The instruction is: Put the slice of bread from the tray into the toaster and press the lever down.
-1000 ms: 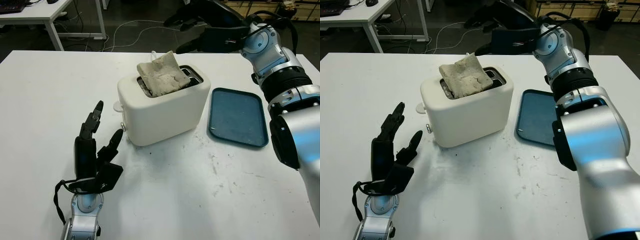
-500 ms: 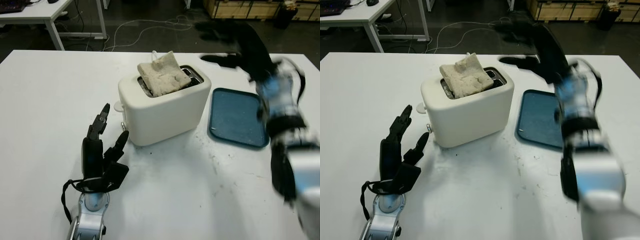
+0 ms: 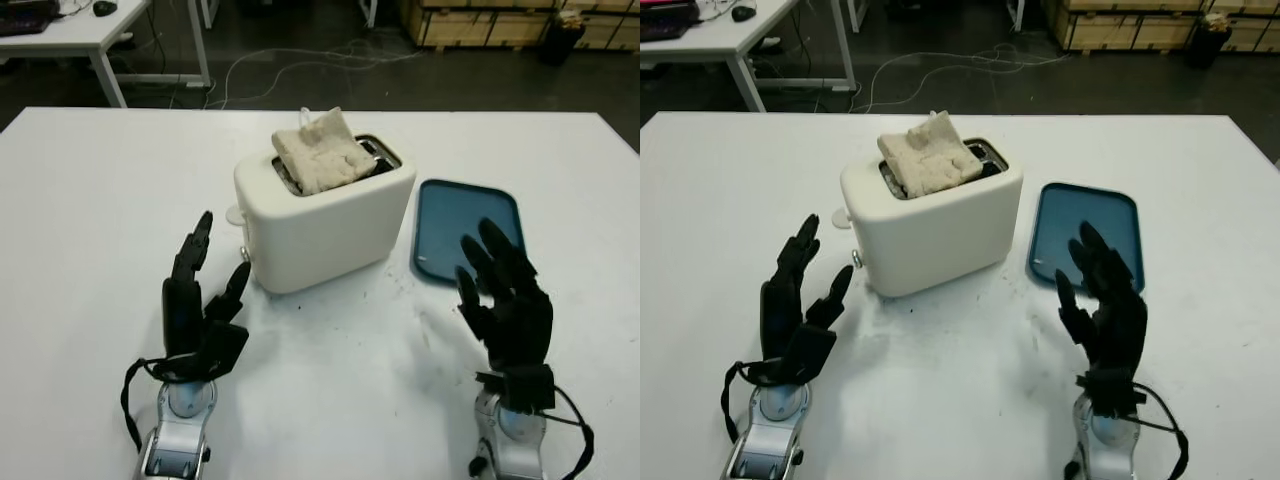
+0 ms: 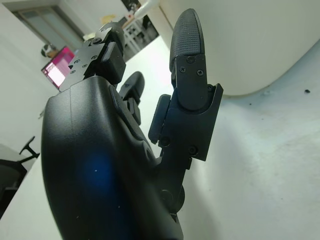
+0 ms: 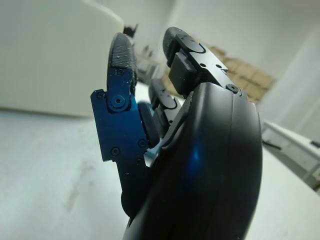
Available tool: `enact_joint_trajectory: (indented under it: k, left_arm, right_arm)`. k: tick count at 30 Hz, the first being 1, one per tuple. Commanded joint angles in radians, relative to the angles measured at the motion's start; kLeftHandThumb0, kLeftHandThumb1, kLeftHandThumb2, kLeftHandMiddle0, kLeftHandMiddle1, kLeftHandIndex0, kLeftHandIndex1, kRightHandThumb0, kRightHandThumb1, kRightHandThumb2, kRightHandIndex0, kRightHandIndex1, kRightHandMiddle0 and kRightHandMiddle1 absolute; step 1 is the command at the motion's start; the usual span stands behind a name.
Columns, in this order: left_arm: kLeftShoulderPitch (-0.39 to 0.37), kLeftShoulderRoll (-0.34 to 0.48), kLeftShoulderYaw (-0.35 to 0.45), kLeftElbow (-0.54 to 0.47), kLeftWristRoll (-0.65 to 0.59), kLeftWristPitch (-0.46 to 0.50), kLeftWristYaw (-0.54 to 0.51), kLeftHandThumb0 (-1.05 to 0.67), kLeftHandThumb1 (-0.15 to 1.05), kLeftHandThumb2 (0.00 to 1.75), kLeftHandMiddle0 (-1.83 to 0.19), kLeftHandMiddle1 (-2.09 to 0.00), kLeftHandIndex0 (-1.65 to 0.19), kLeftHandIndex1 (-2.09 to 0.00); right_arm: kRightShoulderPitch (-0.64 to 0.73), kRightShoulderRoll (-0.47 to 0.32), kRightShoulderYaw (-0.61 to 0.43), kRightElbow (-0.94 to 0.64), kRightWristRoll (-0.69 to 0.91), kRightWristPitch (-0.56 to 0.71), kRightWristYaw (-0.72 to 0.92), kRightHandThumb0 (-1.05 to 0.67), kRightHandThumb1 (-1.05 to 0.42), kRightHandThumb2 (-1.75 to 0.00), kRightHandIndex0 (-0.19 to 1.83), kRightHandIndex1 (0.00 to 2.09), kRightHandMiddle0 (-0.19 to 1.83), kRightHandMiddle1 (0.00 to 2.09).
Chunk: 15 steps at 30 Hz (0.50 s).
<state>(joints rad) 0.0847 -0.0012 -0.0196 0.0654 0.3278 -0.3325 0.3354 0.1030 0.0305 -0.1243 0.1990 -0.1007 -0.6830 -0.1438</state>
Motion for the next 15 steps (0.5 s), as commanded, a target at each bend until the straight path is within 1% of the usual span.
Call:
enact_joint_trajectory:
  k: [1,2,4,9,13,15]
  left_arm:
    - [0.000,-0.006,-0.006,0.008,0.003,-0.015,0.009,-0.69,0.92,0.43,-0.08,-0.57,-0.28,0.00]
    - [0.006,-0.007,-0.008,0.006,0.003,-0.012,0.009,-0.69,0.92,0.44,-0.08,-0.56,-0.28,0.00]
    - [0.020,-0.013,-0.012,-0.001,-0.001,-0.008,0.008,-0.69,0.92,0.44,-0.07,-0.56,-0.28,0.00]
    - [0.056,-0.018,-0.028,-0.013,0.024,-0.023,0.026,-0.67,0.92,0.45,-0.08,-0.57,-0.29,-0.01]
    - [0.104,-0.035,-0.050,-0.071,0.025,0.001,0.018,-0.64,0.92,0.46,-0.07,-0.56,-0.28,0.00]
    - [0.122,-0.037,-0.058,-0.088,0.029,0.005,0.017,-0.63,0.92,0.46,-0.08,-0.56,-0.28,0.00]
  right_arm:
    - [0.054,0.022,0.034,0.055,-0.038,0.044,-0.005,-0.52,-0.92,-0.53,0.44,0.00,0.42,0.00]
    - [0.052,0.017,0.045,0.057,-0.039,0.073,0.003,-0.55,-0.92,-0.56,0.37,0.00,0.37,0.00]
    - [0.042,0.009,0.060,0.073,-0.045,0.101,0.008,-0.56,-0.92,-0.57,0.32,0.00,0.33,0.00]
    - [0.023,-0.009,0.095,0.083,-0.069,0.116,0.005,-0.58,-0.92,-0.59,0.31,0.00,0.30,0.00]
    - [0.015,-0.019,0.116,0.057,-0.072,0.129,0.011,-0.59,-0.92,-0.60,0.31,0.00,0.28,0.00]
    - [0.012,-0.021,0.120,0.050,-0.044,0.133,0.030,-0.58,-0.92,-0.59,0.30,0.00,0.27,0.00]
